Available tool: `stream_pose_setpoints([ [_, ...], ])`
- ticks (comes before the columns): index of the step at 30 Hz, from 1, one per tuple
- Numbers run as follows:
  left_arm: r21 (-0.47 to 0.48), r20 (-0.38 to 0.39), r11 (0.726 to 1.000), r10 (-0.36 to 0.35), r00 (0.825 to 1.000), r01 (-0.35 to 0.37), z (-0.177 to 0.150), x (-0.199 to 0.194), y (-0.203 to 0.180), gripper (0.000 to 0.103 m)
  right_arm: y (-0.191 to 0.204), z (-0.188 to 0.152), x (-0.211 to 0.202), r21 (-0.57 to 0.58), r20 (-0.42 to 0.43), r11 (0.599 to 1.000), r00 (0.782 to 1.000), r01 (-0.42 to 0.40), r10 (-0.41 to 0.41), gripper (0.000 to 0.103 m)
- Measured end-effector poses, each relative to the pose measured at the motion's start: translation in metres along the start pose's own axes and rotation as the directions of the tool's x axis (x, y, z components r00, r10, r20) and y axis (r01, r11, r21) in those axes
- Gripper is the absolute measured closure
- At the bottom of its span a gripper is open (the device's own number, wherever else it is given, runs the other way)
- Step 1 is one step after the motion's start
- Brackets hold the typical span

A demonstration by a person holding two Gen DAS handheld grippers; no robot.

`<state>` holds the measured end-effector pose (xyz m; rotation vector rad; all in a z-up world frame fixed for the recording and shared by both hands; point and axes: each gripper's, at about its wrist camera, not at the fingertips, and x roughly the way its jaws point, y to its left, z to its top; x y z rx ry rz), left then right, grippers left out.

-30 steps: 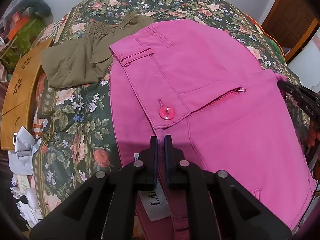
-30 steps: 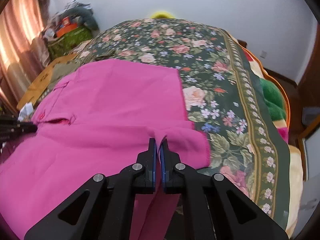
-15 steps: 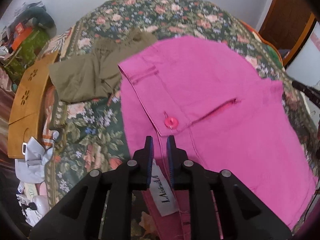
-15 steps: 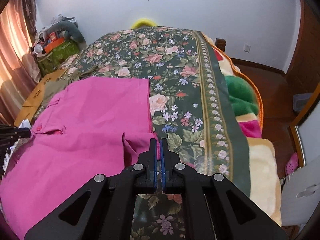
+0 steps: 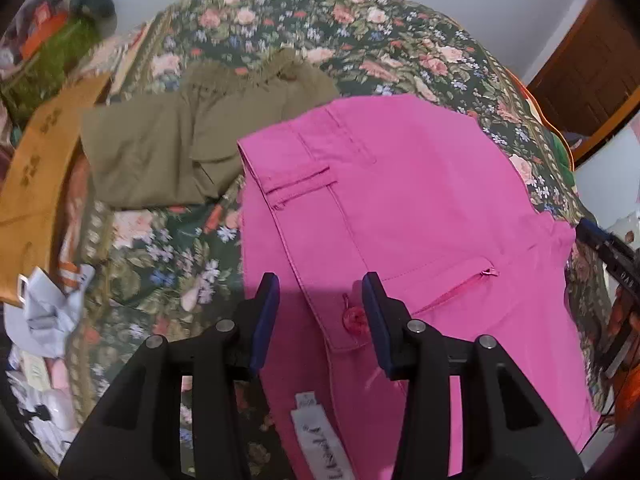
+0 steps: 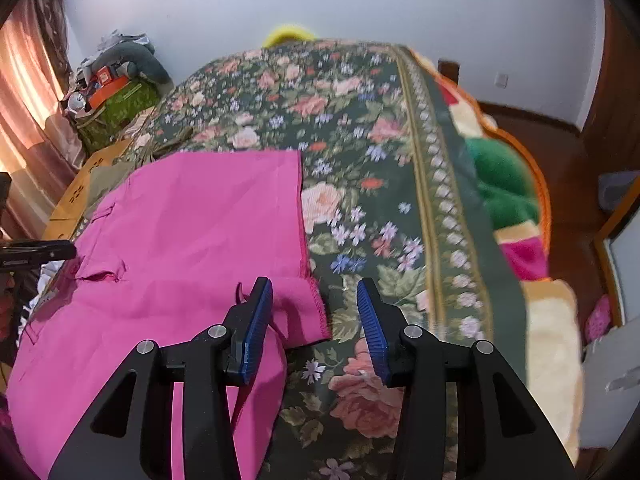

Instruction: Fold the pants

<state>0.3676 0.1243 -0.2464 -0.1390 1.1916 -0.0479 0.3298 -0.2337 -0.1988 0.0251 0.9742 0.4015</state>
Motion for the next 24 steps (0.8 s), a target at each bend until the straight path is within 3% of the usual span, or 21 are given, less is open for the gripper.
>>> stream_pose_setpoints([
  [2, 0.001, -0.018, 1.0, -0.015, 1.0, 0.015, 0.0, 0.007, 0.0, 0.061, -0.002, -0.001, 0.009, 0.013, -0.035, 1.0, 0.999, -0.026, 0.027, 0.063],
  [4, 0.006, -0.032, 0.999, -0.042, 0.999, 0.042, -0.001, 0.013, -0.002, 0.071, -0.005, -0.003, 0.021, 0.035, -0.076, 0.998, 0.995, -0.055, 0.057, 0.063],
  [7, 0.024, -0.029, 0.999, -0.028, 0.999, 0.029, -0.002, 0.015, -0.005, 0.086, -0.004, -0.003, 0.026, 0.034, -0.082, 0.997, 0.994, -0.071, 0.074, 0.063],
  [10, 0.051, -0.008, 0.999, -0.006, 1.0, 0.006, -0.003, 0.012, -0.007, 0.091, -0.001, -0.001, 0.028, 0.018, -0.085, 0.997, 0.993, -0.078, 0.079, 0.063],
  [11, 0.063, 0.0, 0.998, 0.003, 1.0, -0.003, -0.003, 0.011, -0.008, 0.091, -0.001, 0.0, 0.03, 0.015, -0.09, 0.996, 0.992, -0.083, 0.084, 0.064],
  [13, 0.1, 0.031, 0.994, 0.04, 0.999, -0.043, -0.006, 0.008, -0.014, 0.094, -0.001, 0.0, 0.034, 0.012, -0.1, 0.996, 0.991, -0.091, 0.092, 0.087],
  [14, 0.113, 0.043, 0.992, 0.054, 0.998, -0.059, -0.006, 0.007, -0.016, 0.095, -0.001, 0.0, 0.037, 0.007, -0.114, 0.996, 0.99, -0.085, 0.085, 0.093],
  [19, 0.205, 0.132, 0.959, 0.169, 0.977, -0.194, -0.01, -0.001, -0.033, 0.096, 0.0, -0.003, 0.038, -0.021, -0.099, 0.998, 0.994, -0.053, 0.051, 0.099],
  [24, 0.226, 0.145, 0.948, 0.196, 0.97, -0.225, -0.008, -0.003, -0.029, 0.096, 0.008, -0.004, 0.037, -0.089, -0.094, 0.996, 0.996, -0.009, 0.0, 0.1],
])
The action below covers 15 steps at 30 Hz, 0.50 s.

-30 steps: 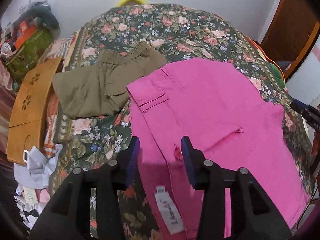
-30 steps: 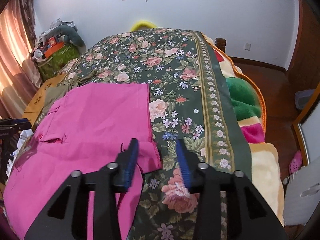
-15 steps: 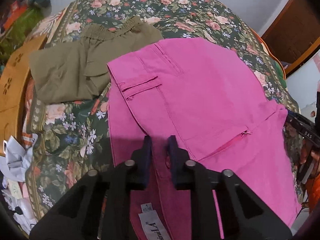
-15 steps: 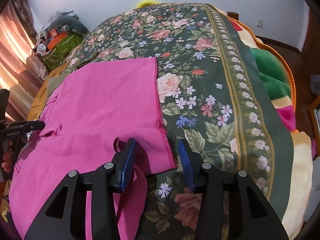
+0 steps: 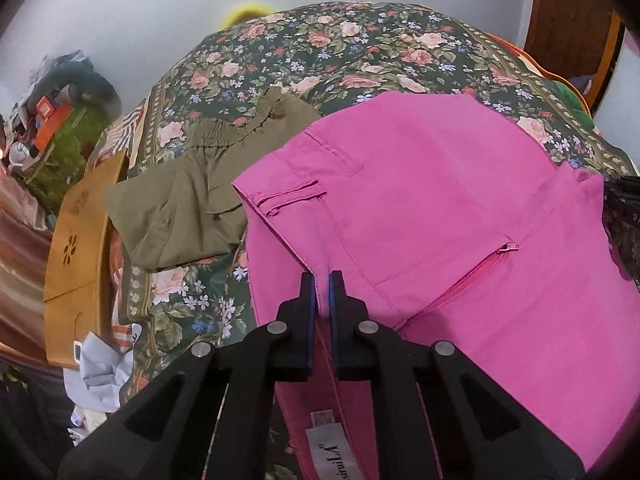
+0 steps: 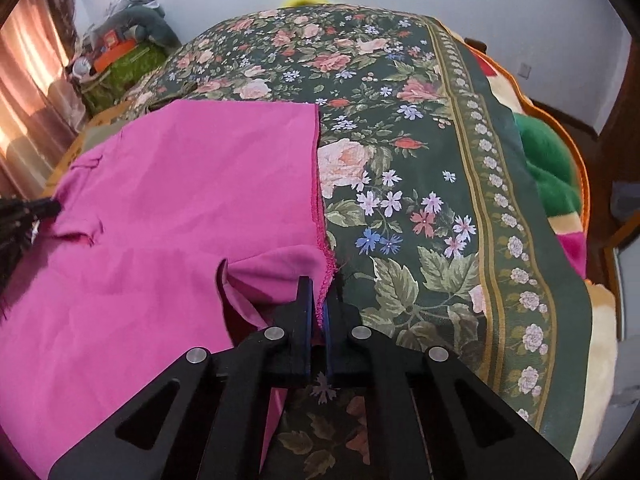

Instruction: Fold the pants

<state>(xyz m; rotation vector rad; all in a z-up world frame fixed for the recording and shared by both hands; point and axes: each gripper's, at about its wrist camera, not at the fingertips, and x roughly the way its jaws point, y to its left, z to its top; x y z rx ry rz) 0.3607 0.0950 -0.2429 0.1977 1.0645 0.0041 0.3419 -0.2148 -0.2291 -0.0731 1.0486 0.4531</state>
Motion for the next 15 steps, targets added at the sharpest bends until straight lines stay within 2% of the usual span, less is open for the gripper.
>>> stream_pose_setpoints([
  [2, -0.026, -0.006, 1.0, 0.011, 1.0, -0.011, -0.001, 0.003, 0.008, 0.096, -0.001, 0.0, 0.001, -0.002, -0.004, 1.0, 1.0, 0.001, -0.001, 0.1],
  [5, -0.054, -0.036, 0.998, -0.016, 0.999, 0.014, -0.006, 0.012, 0.013, 0.096, -0.002, -0.001, 0.003, -0.003, -0.012, 1.0, 1.0, 0.005, -0.005, 0.1],
  [10, -0.03, -0.043, 1.0, -0.003, 0.999, 0.002, -0.011, 0.016, 0.008, 0.096, 0.002, 0.0, 0.004, -0.013, -0.018, 1.0, 1.0, 0.021, -0.021, 0.1],
  [15, -0.046, -0.05, 0.998, -0.038, 0.998, 0.035, -0.008, 0.01, 0.014, 0.094, 0.006, 0.001, -0.002, -0.025, -0.025, 0.999, 0.999, 0.038, -0.039, 0.098],
])
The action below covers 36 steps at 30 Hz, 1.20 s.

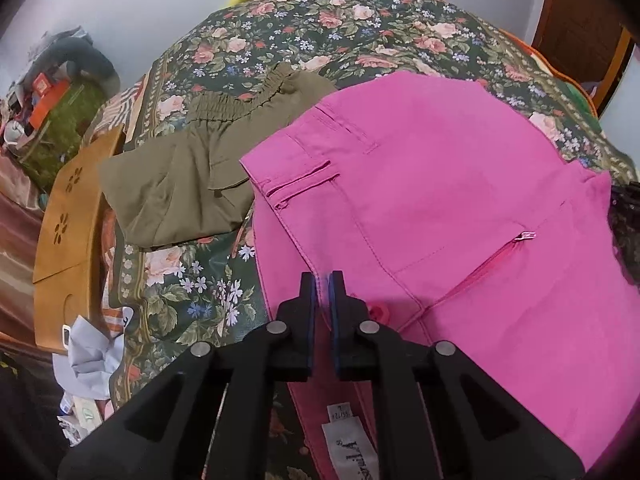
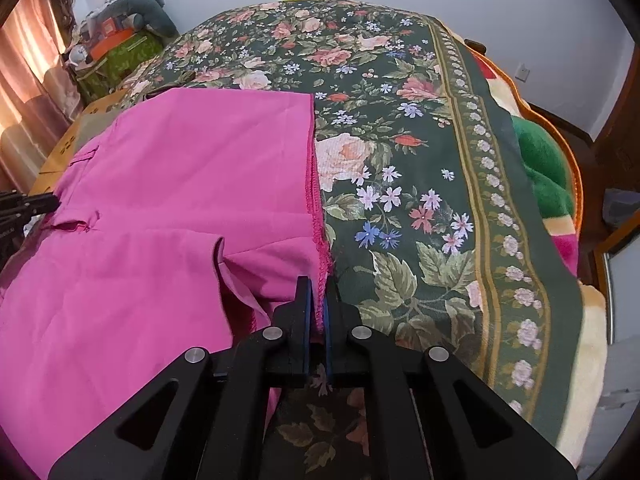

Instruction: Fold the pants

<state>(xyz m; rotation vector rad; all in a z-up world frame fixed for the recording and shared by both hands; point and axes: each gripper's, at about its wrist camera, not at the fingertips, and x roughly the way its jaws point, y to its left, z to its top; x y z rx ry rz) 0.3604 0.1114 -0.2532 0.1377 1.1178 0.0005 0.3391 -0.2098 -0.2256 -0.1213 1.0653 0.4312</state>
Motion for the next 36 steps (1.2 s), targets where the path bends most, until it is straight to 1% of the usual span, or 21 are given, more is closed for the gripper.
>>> stream_pose_setpoints([
  [3, -0.019, 0.01, 1.0, -0.006, 1.0, 0.006, 0.002, -0.01, 0.005, 0.093, 0.0, 0.001, -0.009, -0.018, 0.006, 1.0, 1.0, 0.018, -0.018, 0.095],
  [5, -0.029, 0.025, 1.0, -0.008, 1.0, 0.008, 0.005, -0.018, 0.009, 0.088, -0.001, 0.004, -0.018, -0.031, 0.021, 0.999, 0.999, 0.04, -0.039, 0.092],
  [6, -0.036, 0.033, 0.999, -0.012, 0.999, 0.013, 0.007, -0.022, 0.012, 0.081, -0.001, 0.005, -0.022, -0.034, 0.03, 0.998, 0.998, 0.049, -0.048, 0.09],
  [7, -0.047, 0.047, 0.999, -0.017, 0.999, 0.02, 0.009, -0.028, 0.016, 0.074, -0.002, 0.009, -0.03, -0.036, 0.053, 0.997, 0.997, 0.062, -0.06, 0.086],
  [8, -0.051, 0.059, 0.998, -0.018, 0.998, 0.021, 0.011, -0.031, 0.019, 0.072, -0.002, 0.011, -0.037, -0.035, 0.075, 0.997, 0.995, 0.063, -0.06, 0.082],
  [10, -0.054, 0.092, 0.999, 0.001, 0.996, 0.004, 0.018, -0.04, 0.025, 0.064, -0.003, 0.017, -0.051, -0.029, 0.125, 0.998, 0.991, 0.053, -0.049, 0.064],
  [12, -0.064, 0.117, 0.998, 0.013, 0.993, -0.006, 0.026, -0.047, 0.033, 0.06, -0.002, 0.026, -0.066, -0.025, 0.185, 0.999, 0.982, 0.048, -0.043, 0.058],
  [14, -0.087, 0.131, 0.996, 0.013, 0.991, -0.001, 0.034, -0.049, 0.042, 0.053, 0.0, 0.036, -0.073, -0.026, 0.214, 0.999, 0.976, 0.041, -0.035, 0.054],
  [16, -0.108, 0.133, 0.994, 0.008, 0.991, 0.007, 0.043, -0.049, 0.05, 0.044, 0.002, 0.048, -0.078, -0.019, 0.242, 1.0, 0.97, 0.024, -0.018, 0.047],
  [18, -0.115, 0.132, 0.993, 0.012, 0.991, 0.004, 0.05, -0.046, 0.054, 0.041, 0.003, 0.058, -0.077, -0.014, 0.256, 1.0, 0.967, 0.007, -0.003, 0.044],
  [21, -0.128, 0.127, 0.992, 0.026, 0.992, -0.01, 0.061, -0.036, 0.06, 0.033, 0.006, 0.071, -0.069, -0.014, 0.26, 1.0, 0.965, -0.002, 0.005, 0.043],
  [23, -0.138, 0.12, 0.99, 0.026, 0.992, -0.009, 0.067, -0.028, 0.064, 0.032, 0.01, 0.079, -0.061, -0.025, 0.253, 1.0, 0.968, -0.002, 0.008, 0.043],
  [27, -0.144, 0.091, 0.989, -0.007, 0.996, 0.02, 0.076, -0.005, 0.066, 0.032, 0.017, 0.091, -0.042, -0.05, 0.234, 0.999, 0.972, -0.008, 0.02, 0.043],
  [30, -0.144, 0.075, 0.989, -0.012, 0.997, 0.023, 0.079, 0.012, 0.066, 0.032, 0.021, 0.101, -0.018, -0.066, 0.196, 0.997, 0.979, -0.038, 0.05, 0.043],
  [33, -0.143, 0.054, 0.99, 0.007, 0.999, 0.001, 0.08, 0.032, 0.066, 0.033, 0.021, 0.11, 0.004, -0.075, 0.158, 0.997, 0.987, -0.031, 0.042, 0.043],
  [36, -0.13, 0.02, 0.992, 0.005, 1.0, -0.002, 0.079, 0.052, 0.065, 0.033, 0.02, 0.121, 0.028, -0.074, 0.101, 0.997, 0.994, -0.027, 0.034, 0.043],
])
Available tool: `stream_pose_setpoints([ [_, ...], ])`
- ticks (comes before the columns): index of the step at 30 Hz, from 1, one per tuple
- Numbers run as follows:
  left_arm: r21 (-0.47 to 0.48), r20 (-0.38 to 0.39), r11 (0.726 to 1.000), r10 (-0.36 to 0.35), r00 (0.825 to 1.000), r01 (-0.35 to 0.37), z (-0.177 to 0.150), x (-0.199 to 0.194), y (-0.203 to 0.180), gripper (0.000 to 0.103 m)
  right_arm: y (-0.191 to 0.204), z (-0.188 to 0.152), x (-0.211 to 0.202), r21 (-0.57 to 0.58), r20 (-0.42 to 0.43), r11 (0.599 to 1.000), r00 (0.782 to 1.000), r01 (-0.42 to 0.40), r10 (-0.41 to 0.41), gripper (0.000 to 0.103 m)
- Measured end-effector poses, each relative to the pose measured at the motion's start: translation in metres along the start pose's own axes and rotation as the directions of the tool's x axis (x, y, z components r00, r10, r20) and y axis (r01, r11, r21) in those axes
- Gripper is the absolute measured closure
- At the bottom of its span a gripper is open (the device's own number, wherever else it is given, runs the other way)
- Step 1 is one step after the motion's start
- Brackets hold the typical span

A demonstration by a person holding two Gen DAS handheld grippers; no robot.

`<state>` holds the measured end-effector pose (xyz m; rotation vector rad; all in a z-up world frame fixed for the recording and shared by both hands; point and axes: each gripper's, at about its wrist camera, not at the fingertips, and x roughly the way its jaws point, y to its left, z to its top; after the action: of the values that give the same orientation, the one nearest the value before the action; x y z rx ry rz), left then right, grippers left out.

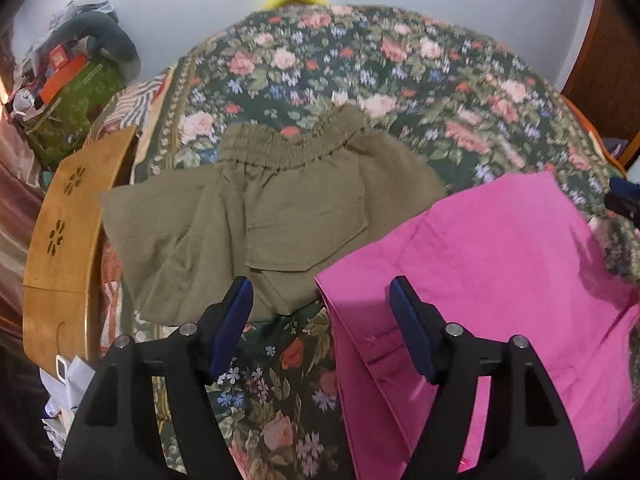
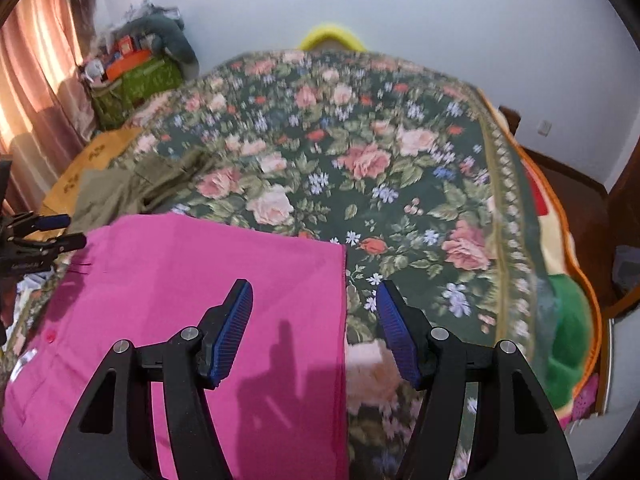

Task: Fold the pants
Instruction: 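Grasp the trouser edge with both tools and lift it off the bed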

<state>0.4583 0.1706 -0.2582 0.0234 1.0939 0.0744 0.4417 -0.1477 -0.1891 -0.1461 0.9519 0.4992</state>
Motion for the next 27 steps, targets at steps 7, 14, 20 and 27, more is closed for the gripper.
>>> stream_pose_setpoints([
  [7, -0.023, -0.029, 0.998, -0.064, 0.998, 0.063, -0.006, 0.024, -0.001, 0.032, -0.006, 0.009, 0.042, 0.011, -0.083, 1.0, 0.996, -0.02, 0.021, 0.043],
  [14, -0.042, -0.049, 0.984, -0.173, 0.984, 0.171, -0.004, 0.029, 0.0, 0.058, -0.021, 0.011, 0.074, 0.092, -0.139, 0.994, 0.988, -0.06, 0.072, 0.043],
  [20, 0.001, -0.037, 0.991, -0.135, 0.99, 0.136, -0.001, 0.026, -0.013, 0.07, -0.018, 0.011, 0.077, 0.094, -0.127, 0.993, 0.988, -0.076, 0.087, 0.05],
  [27, 0.019, -0.013, 0.996, -0.09, 0.996, 0.09, -0.002, 0.023, -0.023, 0.082, -0.01, 0.012, 0.084, 0.115, -0.165, 0.984, 0.974, -0.139, 0.157, 0.095],
])
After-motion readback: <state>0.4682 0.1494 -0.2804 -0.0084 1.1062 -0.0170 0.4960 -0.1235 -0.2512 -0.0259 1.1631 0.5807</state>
